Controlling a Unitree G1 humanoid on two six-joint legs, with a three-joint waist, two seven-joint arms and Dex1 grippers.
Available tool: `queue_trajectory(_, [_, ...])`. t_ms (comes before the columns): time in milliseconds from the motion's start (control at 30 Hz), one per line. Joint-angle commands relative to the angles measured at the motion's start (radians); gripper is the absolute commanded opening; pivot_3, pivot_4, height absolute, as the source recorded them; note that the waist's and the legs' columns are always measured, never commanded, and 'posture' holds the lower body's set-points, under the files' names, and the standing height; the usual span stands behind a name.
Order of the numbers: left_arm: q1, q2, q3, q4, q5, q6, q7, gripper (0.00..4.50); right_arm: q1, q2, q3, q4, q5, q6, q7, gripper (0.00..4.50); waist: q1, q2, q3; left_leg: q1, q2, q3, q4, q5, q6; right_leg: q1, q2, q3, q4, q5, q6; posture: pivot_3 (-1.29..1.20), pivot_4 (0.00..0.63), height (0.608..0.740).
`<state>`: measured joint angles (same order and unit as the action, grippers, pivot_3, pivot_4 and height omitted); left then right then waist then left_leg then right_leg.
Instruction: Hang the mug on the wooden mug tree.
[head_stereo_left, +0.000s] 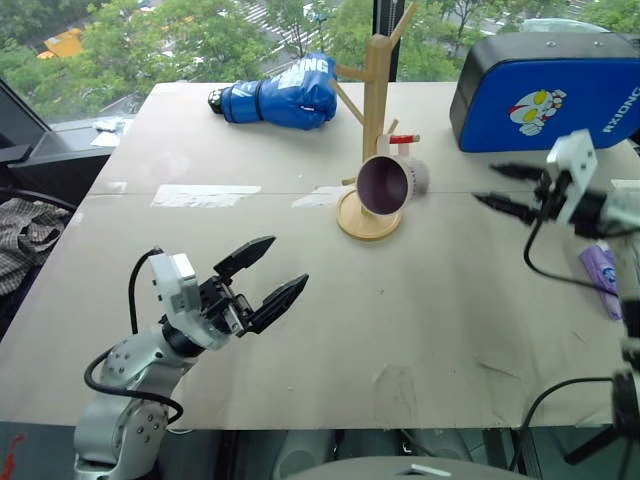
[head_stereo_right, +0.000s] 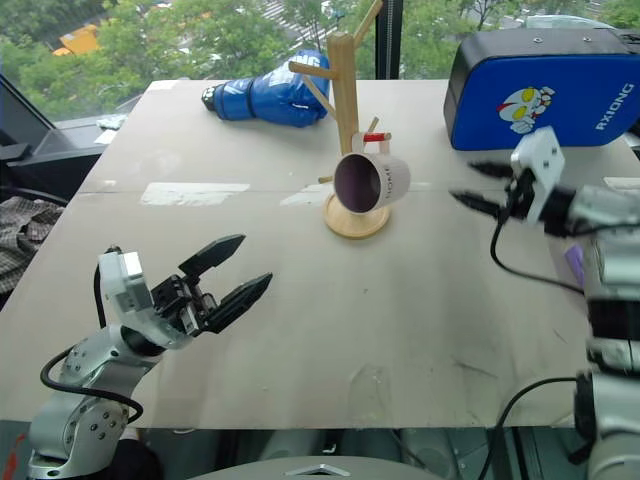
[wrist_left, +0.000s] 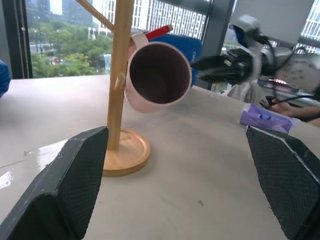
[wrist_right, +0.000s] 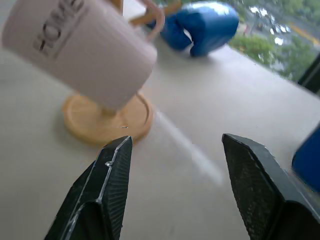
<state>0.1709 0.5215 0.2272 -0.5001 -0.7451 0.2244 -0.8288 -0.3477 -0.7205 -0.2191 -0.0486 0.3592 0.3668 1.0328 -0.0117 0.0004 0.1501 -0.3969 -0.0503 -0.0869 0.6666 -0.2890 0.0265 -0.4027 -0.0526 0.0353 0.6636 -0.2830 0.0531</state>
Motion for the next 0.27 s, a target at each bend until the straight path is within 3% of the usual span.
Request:
queue_trajectory(33, [-0.002,0.034,-0.008,0.039,0.076,0.008,0.012,4.5,0.233,-0.02,-0.104,-0.234,0.008,0.051,-0.073,2.83,0.001,0.0,0.0,0.0,0.0,0.0,0.0,0.0,0.0,0.0,0.0,0.0,0.001,0.0,0.0,0.0,0.15,0.74])
queue_trajectory(100, [0.003,0.049,-0.005,0.051,0.076,0.014,-0.009,4.5,0.376,-0.012,-0.157,-0.324,0.015,0.073,-0.106,2.83,0.0,0.001,-0.001,0.001,0.0,0.0,0.0,0.0,0.0,0.001,0.0,0.0,0.001,0.0,0.0,0.0,0.15,0.74])
queue_trajectory(267, [-0.004,0.084,-0.026,0.105,0.103,0.027,-0.057,4.5,0.555,0.014,-0.202,-0.443,0.044,0.106,-0.163,2.83,-0.004,0.001,-0.001,0.007,0.0,0.003,0.001,-0.001,0.002,0.005,0.001,0.004,0.002,0.0,0.001,0.0,0.15,0.74])
